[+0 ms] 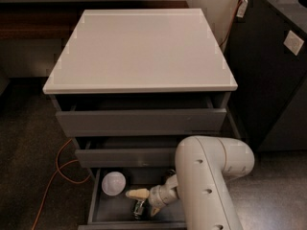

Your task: Pick green can from bottom drawer and place on counter

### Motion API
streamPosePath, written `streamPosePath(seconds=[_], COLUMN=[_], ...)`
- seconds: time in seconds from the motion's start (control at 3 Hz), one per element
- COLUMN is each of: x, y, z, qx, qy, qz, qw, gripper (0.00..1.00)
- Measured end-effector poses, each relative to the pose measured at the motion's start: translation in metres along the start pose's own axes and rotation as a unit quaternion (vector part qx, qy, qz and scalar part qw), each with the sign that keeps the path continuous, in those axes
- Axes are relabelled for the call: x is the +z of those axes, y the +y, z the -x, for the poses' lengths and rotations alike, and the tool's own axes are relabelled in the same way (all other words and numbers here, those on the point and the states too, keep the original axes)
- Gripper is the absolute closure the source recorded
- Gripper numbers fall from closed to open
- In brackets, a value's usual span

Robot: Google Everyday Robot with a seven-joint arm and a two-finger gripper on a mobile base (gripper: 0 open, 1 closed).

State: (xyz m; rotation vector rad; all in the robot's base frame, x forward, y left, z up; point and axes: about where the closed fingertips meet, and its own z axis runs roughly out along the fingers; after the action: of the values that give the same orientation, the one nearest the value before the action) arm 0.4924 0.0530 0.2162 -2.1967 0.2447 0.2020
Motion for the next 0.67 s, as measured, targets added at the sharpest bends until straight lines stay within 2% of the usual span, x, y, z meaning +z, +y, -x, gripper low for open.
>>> streamPosePath(seconds=[0.67], x=[0.016], y=[0.027], z=[-0.014], qx=[0.041], qy=[0.020], qz=[0.057], qw=[0.9974], gripper=[0.00])
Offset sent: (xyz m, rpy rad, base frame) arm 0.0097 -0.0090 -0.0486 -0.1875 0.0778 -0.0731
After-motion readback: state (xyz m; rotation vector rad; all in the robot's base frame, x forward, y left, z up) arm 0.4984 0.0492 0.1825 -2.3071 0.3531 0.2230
